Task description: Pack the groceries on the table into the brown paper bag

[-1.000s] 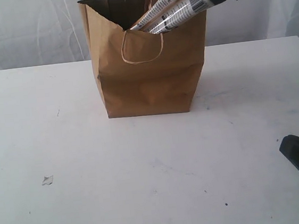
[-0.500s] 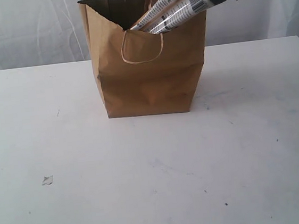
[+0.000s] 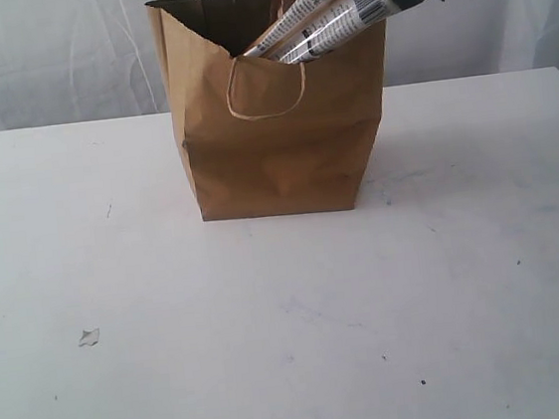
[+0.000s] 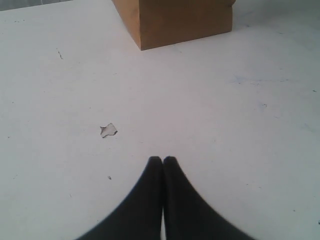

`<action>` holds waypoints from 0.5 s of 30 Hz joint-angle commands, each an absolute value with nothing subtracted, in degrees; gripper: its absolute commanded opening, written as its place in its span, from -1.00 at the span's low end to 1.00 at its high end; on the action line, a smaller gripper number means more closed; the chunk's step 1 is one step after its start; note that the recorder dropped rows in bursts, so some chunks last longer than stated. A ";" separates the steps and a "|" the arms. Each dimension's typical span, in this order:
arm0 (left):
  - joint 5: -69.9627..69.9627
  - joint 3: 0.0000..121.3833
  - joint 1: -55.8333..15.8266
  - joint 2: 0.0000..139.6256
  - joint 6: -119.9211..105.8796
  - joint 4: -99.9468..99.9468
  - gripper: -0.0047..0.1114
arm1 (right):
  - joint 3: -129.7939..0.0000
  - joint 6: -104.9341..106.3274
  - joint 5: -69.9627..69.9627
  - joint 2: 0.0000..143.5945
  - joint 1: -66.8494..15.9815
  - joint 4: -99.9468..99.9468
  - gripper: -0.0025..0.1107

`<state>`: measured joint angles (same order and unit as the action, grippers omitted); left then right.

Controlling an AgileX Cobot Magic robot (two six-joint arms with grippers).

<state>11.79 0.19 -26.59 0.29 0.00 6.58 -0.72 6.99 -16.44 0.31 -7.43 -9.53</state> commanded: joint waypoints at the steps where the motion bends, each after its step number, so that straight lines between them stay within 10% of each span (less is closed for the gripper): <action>1: 11.61 0.00 -26.36 0.00 0.00 7.08 -0.92 | -0.47 7.71 -16.75 0.00 -7.01 -9.01 -0.96; 15: 11.61 0.00 -26.36 0.00 0.00 7.08 -0.92 | -0.47 7.34 -22.15 0.00 -7.01 -9.60 -0.96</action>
<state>11.79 0.19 -26.59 0.29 0.00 6.58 -0.72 6.99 -20.74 0.31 -7.43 -9.57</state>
